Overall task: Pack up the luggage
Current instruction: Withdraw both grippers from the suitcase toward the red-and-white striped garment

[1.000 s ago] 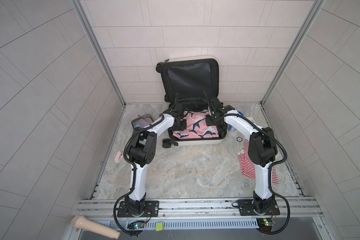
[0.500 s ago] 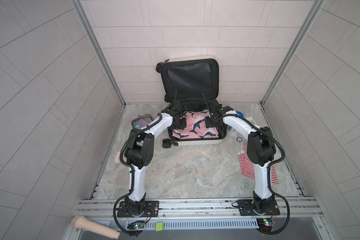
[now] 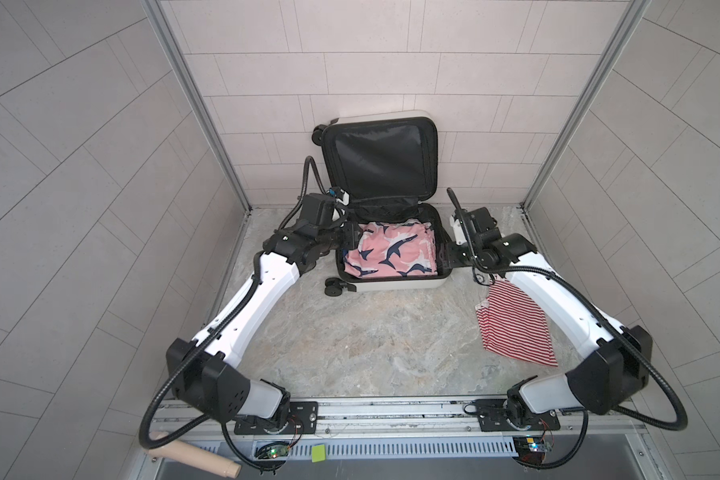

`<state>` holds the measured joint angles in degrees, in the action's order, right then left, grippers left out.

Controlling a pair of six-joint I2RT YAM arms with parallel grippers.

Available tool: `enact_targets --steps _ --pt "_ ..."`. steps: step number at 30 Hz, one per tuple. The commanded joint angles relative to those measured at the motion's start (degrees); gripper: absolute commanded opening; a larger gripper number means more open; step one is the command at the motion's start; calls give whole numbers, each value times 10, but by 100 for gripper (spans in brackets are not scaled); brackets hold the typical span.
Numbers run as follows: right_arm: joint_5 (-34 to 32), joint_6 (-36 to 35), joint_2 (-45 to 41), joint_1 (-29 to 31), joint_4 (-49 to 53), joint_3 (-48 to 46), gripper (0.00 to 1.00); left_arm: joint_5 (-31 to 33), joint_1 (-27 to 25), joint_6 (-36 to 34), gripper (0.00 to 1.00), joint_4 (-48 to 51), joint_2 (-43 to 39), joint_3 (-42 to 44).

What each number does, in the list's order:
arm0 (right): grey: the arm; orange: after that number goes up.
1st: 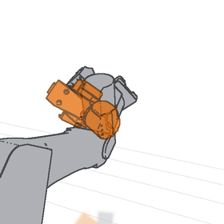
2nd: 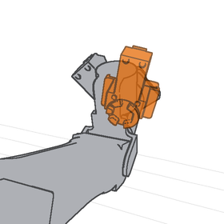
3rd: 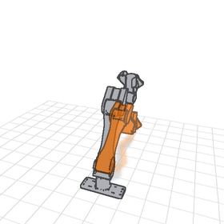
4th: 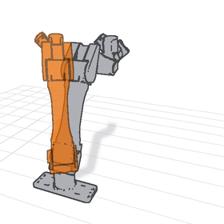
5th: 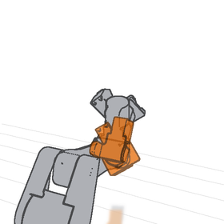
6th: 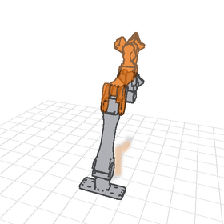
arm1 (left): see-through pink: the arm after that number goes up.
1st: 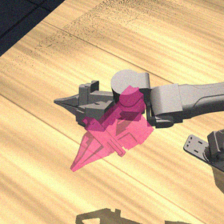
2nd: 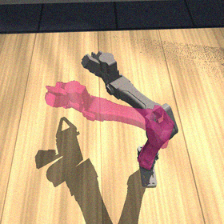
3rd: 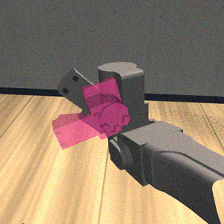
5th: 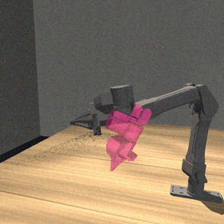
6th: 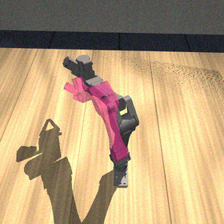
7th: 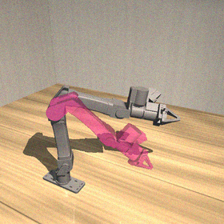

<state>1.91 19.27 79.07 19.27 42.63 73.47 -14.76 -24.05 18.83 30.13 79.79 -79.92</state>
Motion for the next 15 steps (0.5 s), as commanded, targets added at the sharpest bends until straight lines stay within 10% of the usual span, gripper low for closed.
enact_targets --steps 1,15 --pt "-28 2 -50 -21 29 -69 70 -16 -18 13 50 -20 -24 43" --pt "-36 126 -111 -88 1 -319 71 85 -231 207 58 -235 -93 308"
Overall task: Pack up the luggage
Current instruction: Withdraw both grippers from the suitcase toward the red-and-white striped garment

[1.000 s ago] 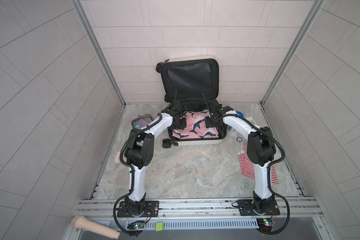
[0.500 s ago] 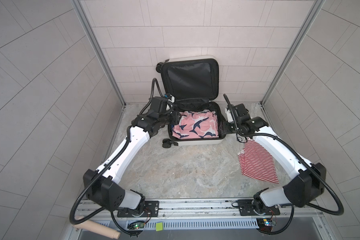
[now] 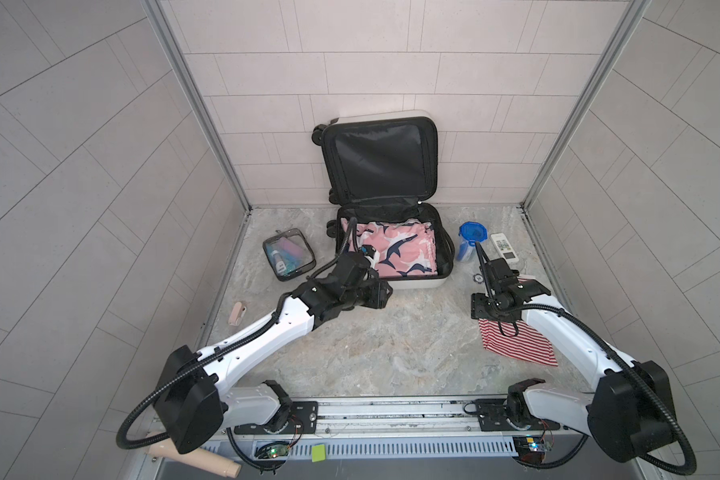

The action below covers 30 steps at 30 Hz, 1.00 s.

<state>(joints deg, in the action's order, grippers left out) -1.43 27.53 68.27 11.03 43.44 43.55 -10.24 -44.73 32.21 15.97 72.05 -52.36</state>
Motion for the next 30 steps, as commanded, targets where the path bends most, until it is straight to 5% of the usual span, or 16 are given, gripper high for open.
enact_targets --steps 1,14,19,23,30 --pt "2 49 -5 -6 -11 -31 71 48 -38 85 58 -110 -16 45" --pt "14 109 -20 -7 -46 -130 62 60 -77 116 58 -139 -6 70" --pt "13 115 -29 -6 -55 -146 51 56 -76 116 58 -141 -2 68" --pt "30 119 -27 -1 -65 -151 33 57 -77 117 58 -141 -3 70" --pt "54 169 -29 66 -90 -155 11 73 -77 126 58 -152 -5 94"
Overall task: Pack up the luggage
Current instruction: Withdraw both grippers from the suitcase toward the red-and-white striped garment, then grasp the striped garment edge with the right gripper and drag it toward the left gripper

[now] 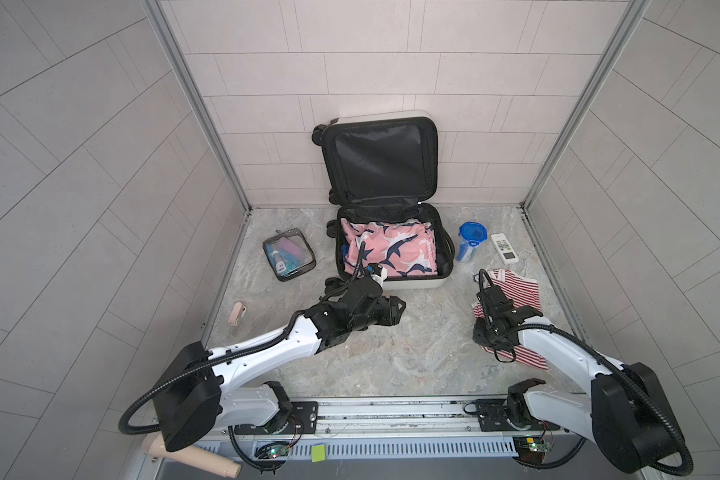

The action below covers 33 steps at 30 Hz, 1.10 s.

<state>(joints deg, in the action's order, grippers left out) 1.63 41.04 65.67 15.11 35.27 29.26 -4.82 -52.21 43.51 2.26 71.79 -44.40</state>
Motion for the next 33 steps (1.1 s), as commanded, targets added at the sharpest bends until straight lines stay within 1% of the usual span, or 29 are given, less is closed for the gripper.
enact_targets --steps 1,6,9,11,14,15,19,21,23,26,30,33 --pt "26 45 -3 41 -13 -11 9 23 -1 17 58 -15 -2 19" --pt "28 109 5 124 -34 2 6 31 0 36 58 -28 6 45" --pt "32 151 17 172 -58 11 6 38 0 45 58 -38 8 61" --pt "32 172 29 199 -73 26 6 42 0 49 58 -41 7 68" --pt "34 181 59 231 -86 58 11 49 3 53 58 -40 1 77" --pt "33 174 70 240 -83 81 15 51 4 54 59 -39 -2 79" --pt "18 124 105 257 -36 141 41 57 7 57 61 -33 -14 85" --pt "20 98 106 257 -20 151 55 59 9 57 61 -29 -21 87" --pt "20 71 100 257 0 156 64 62 9 58 62 -26 -27 91" --pt "19 33 86 257 35 153 70 68 10 60 62 -27 -34 97" --pt "7 -6 71 261 85 141 71 72 14 59 62 -25 -35 99" --pt "16 -21 61 266 89 118 72 68 20 59 62 -27 -35 97"
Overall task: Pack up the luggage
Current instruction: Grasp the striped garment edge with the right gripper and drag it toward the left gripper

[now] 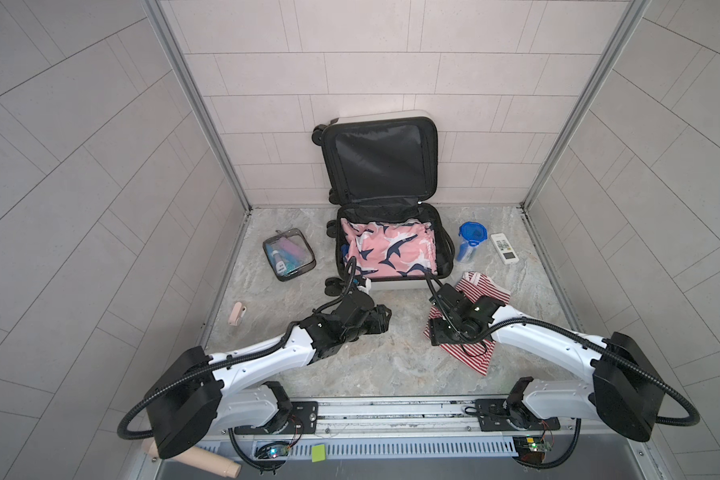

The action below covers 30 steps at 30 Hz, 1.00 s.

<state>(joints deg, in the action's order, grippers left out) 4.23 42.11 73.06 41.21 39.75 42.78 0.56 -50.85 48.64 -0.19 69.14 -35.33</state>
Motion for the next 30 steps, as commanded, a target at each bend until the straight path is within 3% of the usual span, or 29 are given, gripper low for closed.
enact_targets --steps 1,9,17,20,26,30 --pt "-6 -37 -10 9 44 -23 72 13 8 7 62 -2 -9 5" --pt "-57 -38 72 70 33 -14 66 10 9 4 62 3 -11 1" --pt "-124 -17 105 76 50 15 56 29 12 6 62 25 -48 18" --pt "-130 -14 109 76 47 15 43 29 18 6 63 30 -55 22" --pt "-62 3 123 77 -7 6 15 9 37 16 63 21 -58 39" --pt "-3 30 121 93 -53 9 10 -10 66 26 64 26 -78 61"
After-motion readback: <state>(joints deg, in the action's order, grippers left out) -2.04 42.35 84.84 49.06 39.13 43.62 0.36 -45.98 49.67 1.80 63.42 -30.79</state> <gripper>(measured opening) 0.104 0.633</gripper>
